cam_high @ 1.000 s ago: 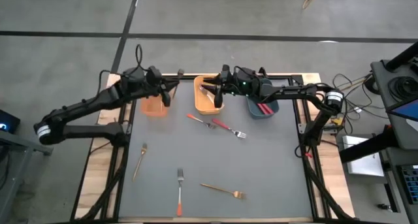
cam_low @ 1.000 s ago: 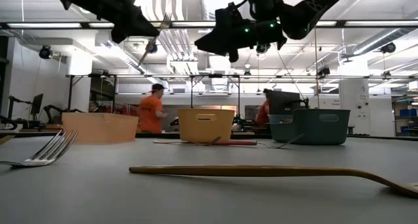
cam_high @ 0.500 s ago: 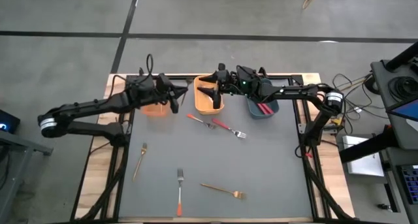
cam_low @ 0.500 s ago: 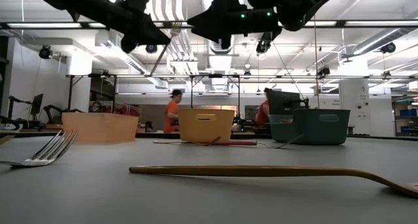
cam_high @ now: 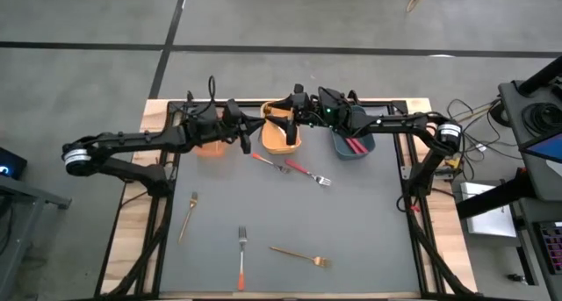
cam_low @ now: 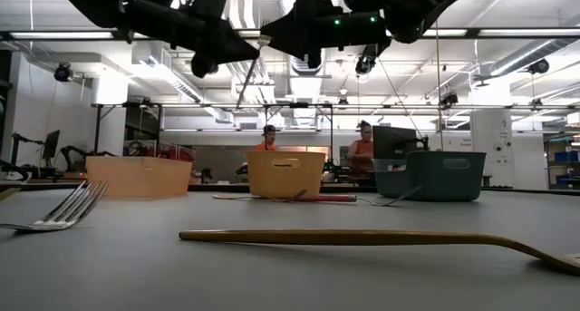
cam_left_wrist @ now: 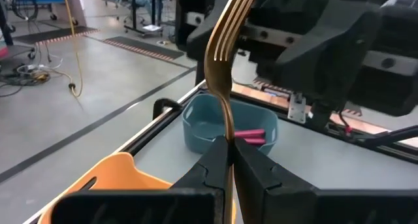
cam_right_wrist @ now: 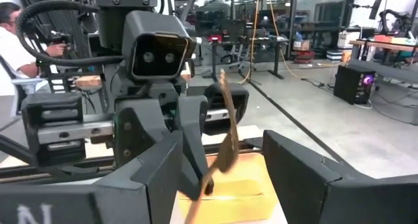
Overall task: Sort silverware by color (type)
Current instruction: Adjust the gold fork in the orange bin
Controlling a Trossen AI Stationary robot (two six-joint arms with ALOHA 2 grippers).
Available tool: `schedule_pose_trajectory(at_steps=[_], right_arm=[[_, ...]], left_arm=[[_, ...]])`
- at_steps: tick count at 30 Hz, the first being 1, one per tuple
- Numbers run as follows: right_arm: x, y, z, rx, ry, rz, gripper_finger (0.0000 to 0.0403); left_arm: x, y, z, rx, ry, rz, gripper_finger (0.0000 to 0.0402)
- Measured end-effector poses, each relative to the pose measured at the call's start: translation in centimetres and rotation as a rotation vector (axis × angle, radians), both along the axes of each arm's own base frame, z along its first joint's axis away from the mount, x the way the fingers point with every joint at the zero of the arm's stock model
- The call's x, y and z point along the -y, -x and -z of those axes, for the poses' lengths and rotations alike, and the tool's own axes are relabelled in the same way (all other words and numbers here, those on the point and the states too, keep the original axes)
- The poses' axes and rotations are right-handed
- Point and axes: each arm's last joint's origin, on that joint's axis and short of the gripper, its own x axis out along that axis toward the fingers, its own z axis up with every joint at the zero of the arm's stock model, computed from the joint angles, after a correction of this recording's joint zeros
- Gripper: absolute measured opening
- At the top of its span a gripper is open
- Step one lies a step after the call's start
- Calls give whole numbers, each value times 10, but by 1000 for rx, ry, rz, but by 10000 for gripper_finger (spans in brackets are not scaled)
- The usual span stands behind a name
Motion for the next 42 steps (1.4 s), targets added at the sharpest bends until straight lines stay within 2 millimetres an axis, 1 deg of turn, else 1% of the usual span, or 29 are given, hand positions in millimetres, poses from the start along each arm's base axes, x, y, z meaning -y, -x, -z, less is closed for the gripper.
schedule_pose_trajectory(at_steps=[4,8,11,14,19,23,30,36,42], right_arm=[[0,0,0,1,1,0,197],[0,0,-1,5,3,0,171],[0,0,-2,15,4,0,139],[0,0,-2,21,-2,0,101],[0,0,-2,19,14,6,20],[0,0,-2,19,21,10,11],[0,0,-3,21,21,9,9],[0,0,-2,18,17,3,9],[0,0,1,-21,2,0,9]], left_arm=[[-1,-3,1,14,-6,-2,0],[-3,-7,2,12,-8,-1,0],[-3,-10,0,26,-13,7,0],[-3,-13,2,22,-12,11,0],[-3,-14,3,19,-11,19,0],[-3,-13,2,24,-13,19,0],[-3,-13,1,18,-37,21,4],[-3,-12,1,16,-43,16,33],[-3,-8,-2,-21,-95,-18,78]])
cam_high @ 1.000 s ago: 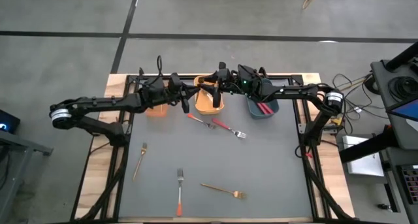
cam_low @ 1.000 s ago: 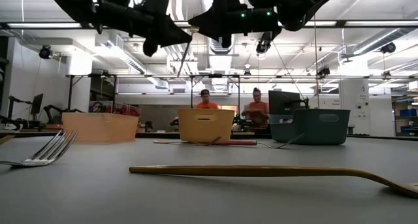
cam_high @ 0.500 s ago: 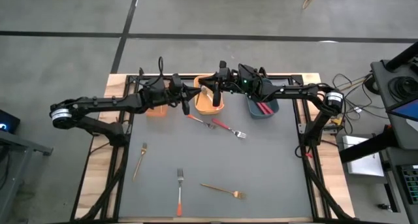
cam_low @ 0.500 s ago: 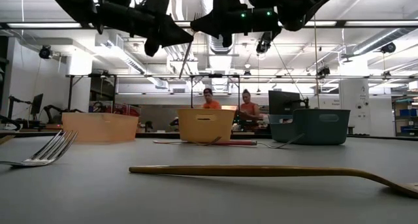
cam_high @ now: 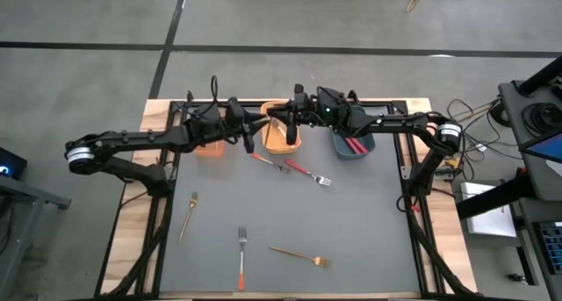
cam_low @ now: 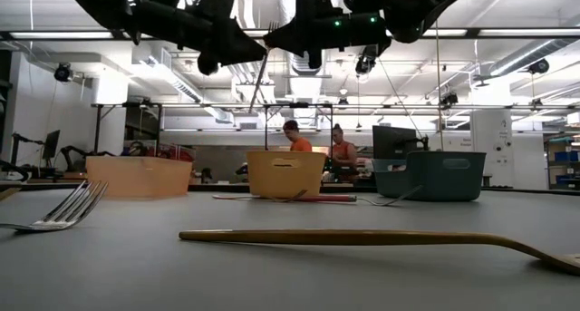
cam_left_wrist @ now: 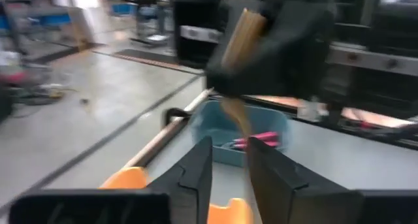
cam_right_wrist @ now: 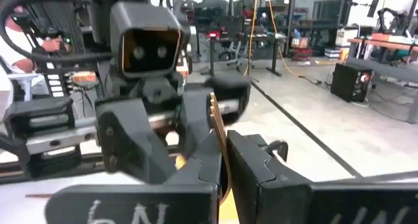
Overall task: Sort silverware by color (type)
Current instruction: Adjust the gold fork in the orange bin
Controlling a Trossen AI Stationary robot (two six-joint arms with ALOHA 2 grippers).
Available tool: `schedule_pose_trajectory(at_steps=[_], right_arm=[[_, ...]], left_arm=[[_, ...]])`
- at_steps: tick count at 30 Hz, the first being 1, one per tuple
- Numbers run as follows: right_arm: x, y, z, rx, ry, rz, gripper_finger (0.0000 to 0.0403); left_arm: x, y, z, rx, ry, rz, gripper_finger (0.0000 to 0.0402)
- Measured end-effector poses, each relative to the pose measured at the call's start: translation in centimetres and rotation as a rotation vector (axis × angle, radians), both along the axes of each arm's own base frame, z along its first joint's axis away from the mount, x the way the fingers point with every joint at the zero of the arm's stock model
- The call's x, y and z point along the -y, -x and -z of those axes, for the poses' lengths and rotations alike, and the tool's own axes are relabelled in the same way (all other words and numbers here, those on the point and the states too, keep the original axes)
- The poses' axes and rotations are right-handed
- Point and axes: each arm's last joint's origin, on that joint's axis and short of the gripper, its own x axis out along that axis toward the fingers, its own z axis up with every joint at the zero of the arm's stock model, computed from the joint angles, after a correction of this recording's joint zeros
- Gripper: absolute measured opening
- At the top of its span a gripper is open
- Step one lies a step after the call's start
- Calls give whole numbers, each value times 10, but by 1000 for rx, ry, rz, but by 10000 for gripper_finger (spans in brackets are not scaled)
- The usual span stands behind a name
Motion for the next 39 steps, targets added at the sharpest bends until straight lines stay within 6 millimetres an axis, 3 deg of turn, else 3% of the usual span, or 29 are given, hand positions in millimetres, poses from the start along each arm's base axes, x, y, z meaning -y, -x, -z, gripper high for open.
schedule_pose_trajectory(at_steps=[8,13,22,39], right_arm=[[-6,-3,3,-32,14,179,9],[-16,-6,3,-53,83,331,9],[-24,-8,2,-54,105,328,9],[-23,-8,2,-56,115,331,8]], left_arm=[[-4,6,7,-122,-27,-203,114],[-4,3,13,-144,-15,-188,114],[-5,-11,12,-23,-14,-86,114],[-10,-29,30,22,13,-91,113]])
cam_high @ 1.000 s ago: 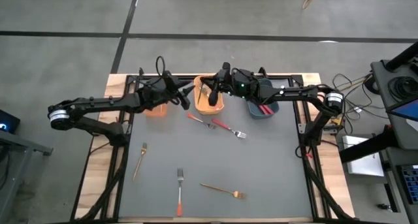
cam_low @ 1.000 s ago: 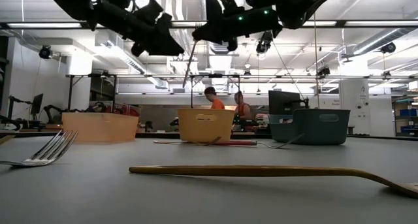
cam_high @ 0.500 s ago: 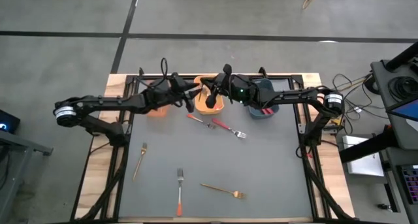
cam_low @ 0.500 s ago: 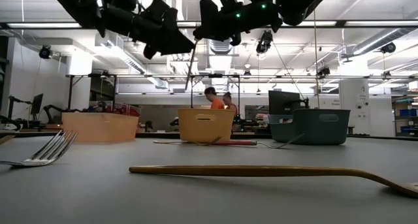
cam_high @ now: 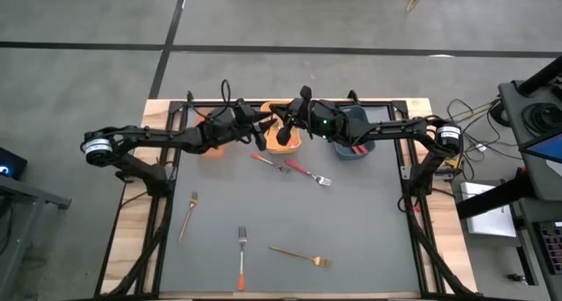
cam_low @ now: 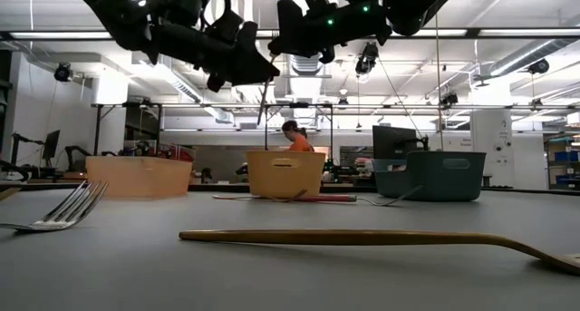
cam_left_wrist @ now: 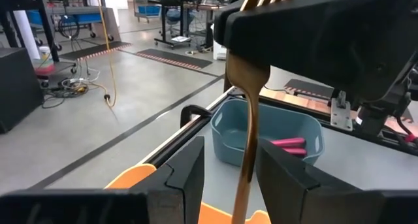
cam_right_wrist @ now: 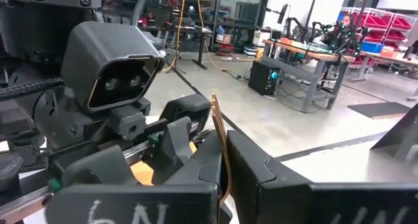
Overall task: Sort silverware by color (type)
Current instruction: Adjust the gold fork in the orange bin
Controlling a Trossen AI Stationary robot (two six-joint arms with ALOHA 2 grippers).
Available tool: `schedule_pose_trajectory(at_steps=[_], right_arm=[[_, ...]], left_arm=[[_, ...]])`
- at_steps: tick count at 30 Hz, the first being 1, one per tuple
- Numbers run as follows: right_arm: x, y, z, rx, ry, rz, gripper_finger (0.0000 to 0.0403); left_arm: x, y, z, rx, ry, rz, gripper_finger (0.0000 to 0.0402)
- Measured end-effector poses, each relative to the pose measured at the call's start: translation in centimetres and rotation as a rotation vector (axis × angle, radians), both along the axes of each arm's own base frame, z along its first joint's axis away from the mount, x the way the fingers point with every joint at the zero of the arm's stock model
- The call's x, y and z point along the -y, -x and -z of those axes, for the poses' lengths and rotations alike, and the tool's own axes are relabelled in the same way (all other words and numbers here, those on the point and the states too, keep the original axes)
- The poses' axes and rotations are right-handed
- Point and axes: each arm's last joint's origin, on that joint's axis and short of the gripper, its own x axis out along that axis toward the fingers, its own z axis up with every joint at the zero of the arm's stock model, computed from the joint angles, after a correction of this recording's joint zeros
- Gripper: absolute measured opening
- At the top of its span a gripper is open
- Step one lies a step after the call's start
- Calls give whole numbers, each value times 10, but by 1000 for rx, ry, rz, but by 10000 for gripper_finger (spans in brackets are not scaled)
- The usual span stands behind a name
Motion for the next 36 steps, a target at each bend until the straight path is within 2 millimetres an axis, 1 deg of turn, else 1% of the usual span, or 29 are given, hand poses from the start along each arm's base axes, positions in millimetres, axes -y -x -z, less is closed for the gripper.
schedule_pose_trajectory(at_steps=[5,8,12,19,21,23,25,32,36], right_arm=[[0,0,0,-1,2,8,8],[1,1,0,-4,5,51,8],[2,1,0,-4,4,69,8],[2,1,0,-4,4,73,8],[2,1,0,-4,4,73,8],[2,1,0,-5,4,75,8],[2,1,0,-5,3,74,8],[2,1,0,-3,0,73,12],[2,1,1,-2,-18,73,31]], left_arm=[[-1,0,0,0,-4,-34,110],[-1,1,0,-6,-3,-46,98],[-1,1,1,-7,-1,-50,79],[-2,1,0,-8,-5,-87,70],[-2,1,0,-8,-6,-87,52],[-2,1,0,-8,-6,-86,21],[-2,1,0,-9,-7,-84,8],[-1,1,1,-7,0,-83,3],[-1,1,1,1,22,-96,2]])
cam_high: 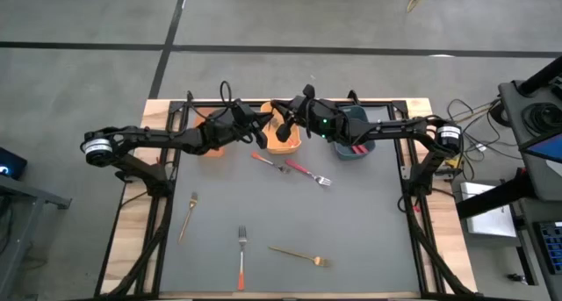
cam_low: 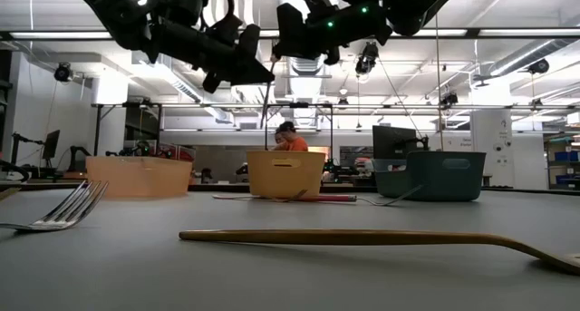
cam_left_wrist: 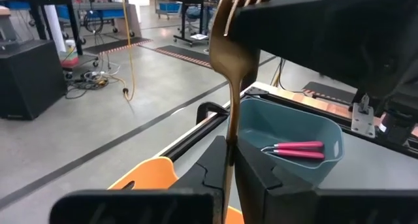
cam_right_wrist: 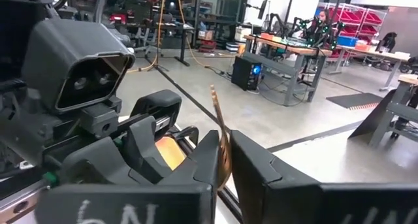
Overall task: Sort silverware by color (type)
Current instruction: Adjust the gold fork in the orange bin
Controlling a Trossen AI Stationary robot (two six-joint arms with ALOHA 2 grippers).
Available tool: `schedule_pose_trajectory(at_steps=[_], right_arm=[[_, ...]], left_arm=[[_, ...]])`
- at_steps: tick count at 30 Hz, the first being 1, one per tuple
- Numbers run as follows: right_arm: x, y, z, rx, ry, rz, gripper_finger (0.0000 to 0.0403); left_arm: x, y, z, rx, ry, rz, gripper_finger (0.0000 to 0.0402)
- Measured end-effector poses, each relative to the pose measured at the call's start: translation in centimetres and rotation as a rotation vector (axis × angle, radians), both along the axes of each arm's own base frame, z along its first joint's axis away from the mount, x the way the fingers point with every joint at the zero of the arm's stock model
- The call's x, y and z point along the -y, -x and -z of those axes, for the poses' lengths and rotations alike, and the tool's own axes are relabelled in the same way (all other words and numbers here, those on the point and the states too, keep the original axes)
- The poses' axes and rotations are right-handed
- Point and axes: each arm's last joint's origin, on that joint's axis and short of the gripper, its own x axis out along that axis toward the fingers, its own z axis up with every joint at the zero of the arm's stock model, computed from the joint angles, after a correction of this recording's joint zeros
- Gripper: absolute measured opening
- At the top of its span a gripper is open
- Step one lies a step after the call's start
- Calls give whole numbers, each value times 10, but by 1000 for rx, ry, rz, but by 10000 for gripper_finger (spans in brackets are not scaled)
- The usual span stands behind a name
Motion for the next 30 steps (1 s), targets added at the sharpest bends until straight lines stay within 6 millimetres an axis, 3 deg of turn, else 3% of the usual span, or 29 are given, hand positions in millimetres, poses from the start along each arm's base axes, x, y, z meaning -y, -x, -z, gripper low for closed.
schedule_pose_trajectory(at_steps=[14,23,30], right_arm=[[0,2,-1,-2,-25,2,142],[-1,5,-7,6,-19,5,155],[3,7,-2,-47,-33,17,155]], left_arm=[[1,12,-5,-38,75,-23,0],[6,37,-24,-73,92,-46,0],[4,67,-31,-128,188,-124,0]])
